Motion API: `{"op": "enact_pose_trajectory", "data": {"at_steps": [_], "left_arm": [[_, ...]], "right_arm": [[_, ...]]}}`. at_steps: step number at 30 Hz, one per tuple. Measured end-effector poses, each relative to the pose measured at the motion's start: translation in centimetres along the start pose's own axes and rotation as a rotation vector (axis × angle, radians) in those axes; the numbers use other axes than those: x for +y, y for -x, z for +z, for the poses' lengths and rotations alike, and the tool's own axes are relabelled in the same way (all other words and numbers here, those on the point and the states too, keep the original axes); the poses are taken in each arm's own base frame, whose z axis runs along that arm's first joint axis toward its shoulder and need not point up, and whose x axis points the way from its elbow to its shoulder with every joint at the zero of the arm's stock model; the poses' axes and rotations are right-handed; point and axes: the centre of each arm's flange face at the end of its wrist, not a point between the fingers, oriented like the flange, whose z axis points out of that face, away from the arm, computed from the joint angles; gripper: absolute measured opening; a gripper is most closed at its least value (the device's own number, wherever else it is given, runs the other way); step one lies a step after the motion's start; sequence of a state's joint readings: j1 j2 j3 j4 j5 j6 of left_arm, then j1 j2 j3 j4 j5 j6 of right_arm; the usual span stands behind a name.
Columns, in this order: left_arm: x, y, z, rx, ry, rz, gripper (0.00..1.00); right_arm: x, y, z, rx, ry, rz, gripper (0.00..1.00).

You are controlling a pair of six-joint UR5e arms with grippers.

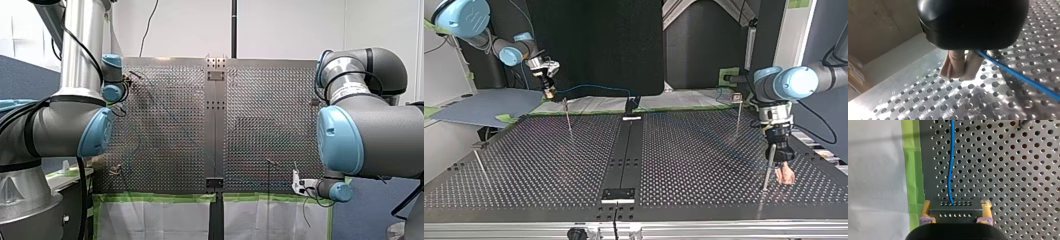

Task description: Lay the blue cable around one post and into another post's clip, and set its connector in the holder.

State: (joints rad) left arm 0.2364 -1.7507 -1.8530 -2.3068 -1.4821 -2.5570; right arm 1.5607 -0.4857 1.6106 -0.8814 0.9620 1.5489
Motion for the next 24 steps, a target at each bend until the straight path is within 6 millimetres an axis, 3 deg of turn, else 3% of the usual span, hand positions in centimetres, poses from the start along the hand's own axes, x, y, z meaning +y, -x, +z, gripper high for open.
{"op": "enact_pose_trajectory", "data": {"at_steps": [1,2,4,5,7,8,9,24], "left_arm": [[0.0,0.0,0.0,0.002,0.003,0.002,0.28],[0.0,-0.1,-0.1,0.006,0.006,0.005,0.28],[0.1,-0.2,-0.2,0.012,0.013,0.011,0.46],[0.1,-0.3,-0.3,0.017,0.018,0.015,0.46],[0.1,-0.4,-0.5,0.027,0.028,0.022,0.87],[0.1,-0.6,-0.6,0.034,0.035,0.026,0.87],[0.2,-0.6,-0.7,0.039,0.040,0.027,1.00],[0.0,-1.1,-2.1,0.102,0.135,0.108,1.00]], "right_arm": [[0.0,0.0,0.0,0.000,-0.001,0.000,0.00],[-0.1,0.0,0.0,0.000,-0.001,0.000,0.00],[-0.1,0.0,0.1,0.000,-0.002,0.000,0.00],[-0.1,0.0,0.1,0.001,-0.003,-0.001,0.00],[-0.2,0.0,0.1,0.001,-0.003,-0.001,0.00],[-0.2,0.0,0.1,0.001,-0.004,-0.001,0.00],[-0.2,0.0,0.1,0.001,-0.004,-0.001,0.00],[-0.5,0.0,0.2,-0.001,-0.008,-0.004,0.00]]}}
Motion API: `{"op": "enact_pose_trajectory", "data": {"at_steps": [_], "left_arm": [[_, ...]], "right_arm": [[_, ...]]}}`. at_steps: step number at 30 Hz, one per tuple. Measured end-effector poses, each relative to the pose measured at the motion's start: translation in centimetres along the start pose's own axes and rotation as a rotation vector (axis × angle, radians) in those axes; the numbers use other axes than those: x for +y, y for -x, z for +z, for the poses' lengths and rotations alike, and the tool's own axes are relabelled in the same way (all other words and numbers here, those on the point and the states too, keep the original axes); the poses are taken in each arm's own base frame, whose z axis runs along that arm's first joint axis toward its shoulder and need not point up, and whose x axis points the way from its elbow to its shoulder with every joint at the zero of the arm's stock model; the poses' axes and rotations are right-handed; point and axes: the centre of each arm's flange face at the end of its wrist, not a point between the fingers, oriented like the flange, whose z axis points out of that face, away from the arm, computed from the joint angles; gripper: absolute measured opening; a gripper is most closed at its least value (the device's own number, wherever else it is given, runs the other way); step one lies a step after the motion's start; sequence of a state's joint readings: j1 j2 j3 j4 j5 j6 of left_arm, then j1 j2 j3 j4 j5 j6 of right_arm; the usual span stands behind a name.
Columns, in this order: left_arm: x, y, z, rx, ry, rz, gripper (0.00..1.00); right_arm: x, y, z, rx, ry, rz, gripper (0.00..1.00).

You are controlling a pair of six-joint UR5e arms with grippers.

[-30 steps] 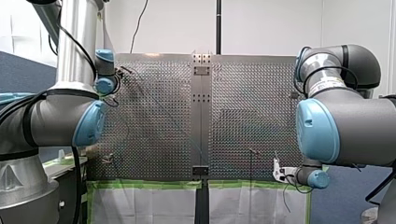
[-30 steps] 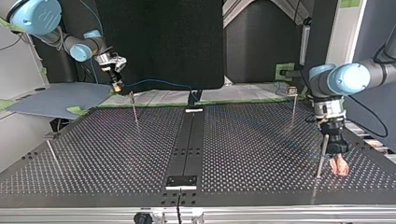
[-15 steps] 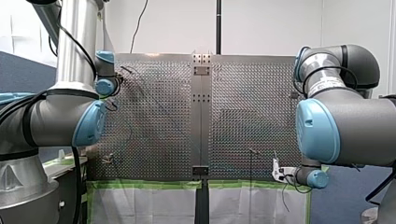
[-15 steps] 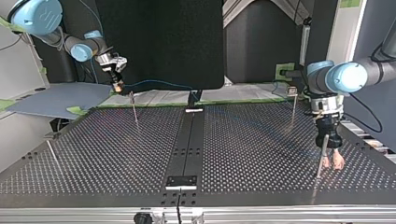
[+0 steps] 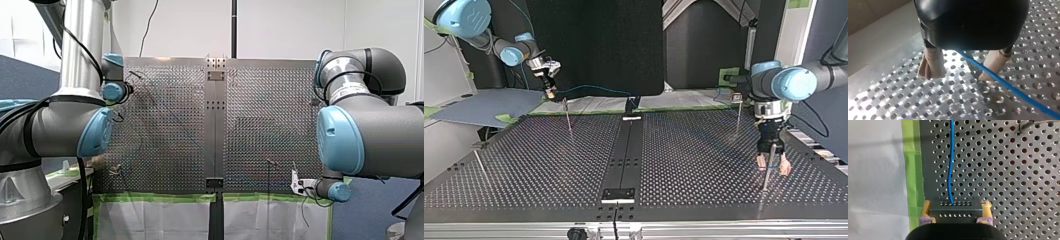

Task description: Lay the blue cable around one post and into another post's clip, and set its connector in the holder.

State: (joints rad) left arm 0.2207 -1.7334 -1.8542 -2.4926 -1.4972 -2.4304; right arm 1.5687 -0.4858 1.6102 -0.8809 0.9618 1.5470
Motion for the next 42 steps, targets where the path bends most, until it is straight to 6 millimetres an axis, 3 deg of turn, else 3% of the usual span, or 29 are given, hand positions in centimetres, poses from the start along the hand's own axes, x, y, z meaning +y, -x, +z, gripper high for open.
{"op": "enact_pose_trajectory", "data": {"at_steps": [8,19,32,42], "left_arm": [[-0.9,1.5,-1.0,-0.029,0.065,0.070,1.00],[-0.2,1.7,-2.0,-0.019,0.175,0.162,1.00],[-1.3,3.1,-0.8,-0.063,0.177,0.283,1.00],[-2.5,4.1,-1.6,-0.054,0.197,0.365,1.00]], "right_arm": [[-0.2,0.0,0.0,0.000,-0.002,-0.001,0.00],[-0.3,0.0,0.1,-0.001,-0.004,-0.001,0.00],[-0.4,0.0,0.1,-0.001,-0.006,-0.002,0.00],[-0.4,0.0,0.1,-0.001,-0.006,-0.002,0.00]]}}
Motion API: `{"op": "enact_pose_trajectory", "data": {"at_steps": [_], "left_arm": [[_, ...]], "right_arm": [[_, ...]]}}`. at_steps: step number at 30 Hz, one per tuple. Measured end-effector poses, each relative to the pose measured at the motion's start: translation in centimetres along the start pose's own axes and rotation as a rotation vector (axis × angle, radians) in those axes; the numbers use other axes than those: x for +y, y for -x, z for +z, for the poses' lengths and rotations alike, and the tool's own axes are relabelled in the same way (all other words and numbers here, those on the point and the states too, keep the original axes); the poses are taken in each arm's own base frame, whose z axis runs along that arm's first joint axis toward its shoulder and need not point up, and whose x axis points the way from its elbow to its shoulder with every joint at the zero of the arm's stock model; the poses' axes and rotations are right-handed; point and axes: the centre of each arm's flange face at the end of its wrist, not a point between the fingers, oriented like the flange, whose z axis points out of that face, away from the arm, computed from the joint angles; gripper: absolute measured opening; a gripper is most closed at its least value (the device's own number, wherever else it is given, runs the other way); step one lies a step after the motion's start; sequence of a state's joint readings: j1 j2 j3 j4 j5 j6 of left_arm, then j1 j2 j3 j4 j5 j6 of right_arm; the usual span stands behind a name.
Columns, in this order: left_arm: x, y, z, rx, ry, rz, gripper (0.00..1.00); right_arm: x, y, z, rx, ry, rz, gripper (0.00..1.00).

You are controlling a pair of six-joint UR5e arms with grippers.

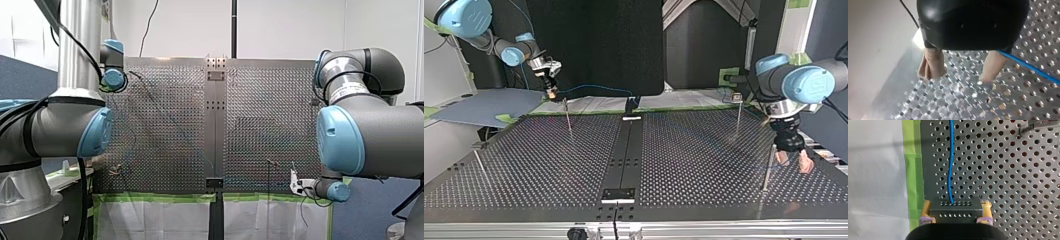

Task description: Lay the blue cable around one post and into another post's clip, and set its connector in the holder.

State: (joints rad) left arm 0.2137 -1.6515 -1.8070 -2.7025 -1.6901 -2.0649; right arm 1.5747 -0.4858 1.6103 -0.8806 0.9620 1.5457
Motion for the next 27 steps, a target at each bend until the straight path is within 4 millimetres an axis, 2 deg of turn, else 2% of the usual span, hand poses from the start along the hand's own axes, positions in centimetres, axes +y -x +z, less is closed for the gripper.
{"op": "enact_pose_trajectory", "data": {"at_steps": [17,27], "left_arm": [[-1.5,1.2,-2.0,0.085,-0.040,-0.021,1.00],[-1.5,1.2,-2.6,0.115,-0.028,-0.051,1.00]], "right_arm": [[0.0,0.0,0.0,-0.002,0.000,0.002,0.00],[0.0,0.0,0.0,-0.001,0.000,0.003,0.00]]}}
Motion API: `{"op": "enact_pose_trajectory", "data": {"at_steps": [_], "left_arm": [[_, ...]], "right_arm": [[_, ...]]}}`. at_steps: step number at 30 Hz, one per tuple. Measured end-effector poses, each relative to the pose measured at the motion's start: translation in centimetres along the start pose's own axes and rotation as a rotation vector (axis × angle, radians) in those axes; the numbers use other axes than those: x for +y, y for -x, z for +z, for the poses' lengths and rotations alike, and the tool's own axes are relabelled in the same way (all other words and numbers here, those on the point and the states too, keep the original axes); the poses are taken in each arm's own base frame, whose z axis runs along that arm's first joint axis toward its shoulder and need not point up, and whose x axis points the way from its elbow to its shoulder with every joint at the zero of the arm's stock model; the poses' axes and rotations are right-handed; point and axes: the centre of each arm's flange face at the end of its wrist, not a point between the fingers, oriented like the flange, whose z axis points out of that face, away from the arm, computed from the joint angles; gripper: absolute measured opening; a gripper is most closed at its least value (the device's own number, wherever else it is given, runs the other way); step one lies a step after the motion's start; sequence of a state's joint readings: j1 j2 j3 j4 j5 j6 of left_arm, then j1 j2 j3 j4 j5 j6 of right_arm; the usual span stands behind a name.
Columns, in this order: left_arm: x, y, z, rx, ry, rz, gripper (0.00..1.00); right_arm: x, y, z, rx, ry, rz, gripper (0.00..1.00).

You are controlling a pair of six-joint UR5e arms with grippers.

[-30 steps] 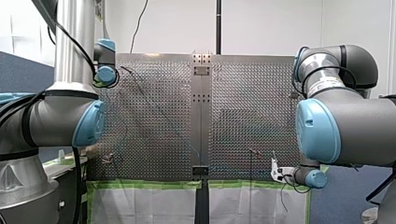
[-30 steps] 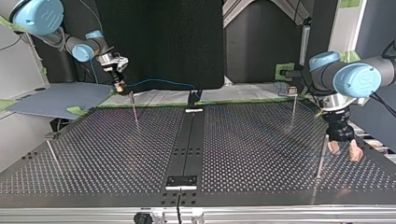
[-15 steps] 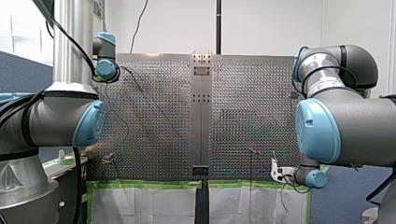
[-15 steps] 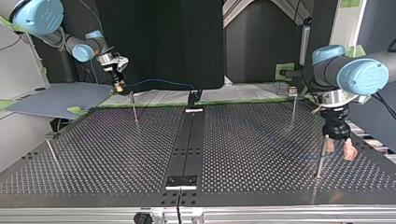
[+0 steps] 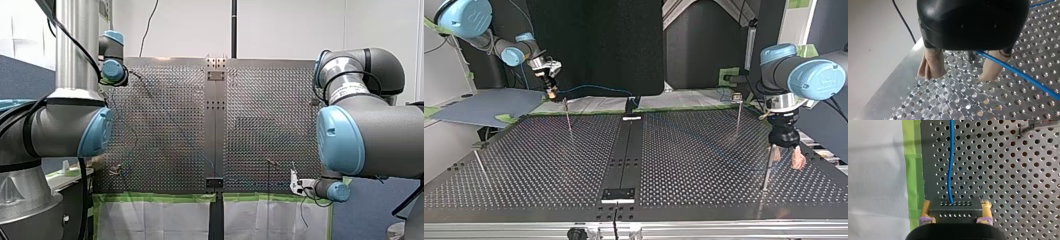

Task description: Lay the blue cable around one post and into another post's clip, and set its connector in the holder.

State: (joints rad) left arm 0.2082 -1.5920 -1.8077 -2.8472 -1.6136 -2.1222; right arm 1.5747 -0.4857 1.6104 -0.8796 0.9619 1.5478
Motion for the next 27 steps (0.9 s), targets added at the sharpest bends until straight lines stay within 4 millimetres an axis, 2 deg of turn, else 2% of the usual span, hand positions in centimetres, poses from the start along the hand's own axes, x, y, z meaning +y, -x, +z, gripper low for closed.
{"op": "enact_pose_trajectory", "data": {"at_steps": [19,27], "left_arm": [[-0.9,1.4,-2.2,0.027,0.000,-0.029,1.00],[-1.5,2.1,-3.8,0.030,-0.015,-0.035,1.00]], "right_arm": [[0.0,0.0,0.0,0.001,0.000,0.001,0.00],[0.0,0.0,0.0,0.001,0.000,0.002,0.00]]}}
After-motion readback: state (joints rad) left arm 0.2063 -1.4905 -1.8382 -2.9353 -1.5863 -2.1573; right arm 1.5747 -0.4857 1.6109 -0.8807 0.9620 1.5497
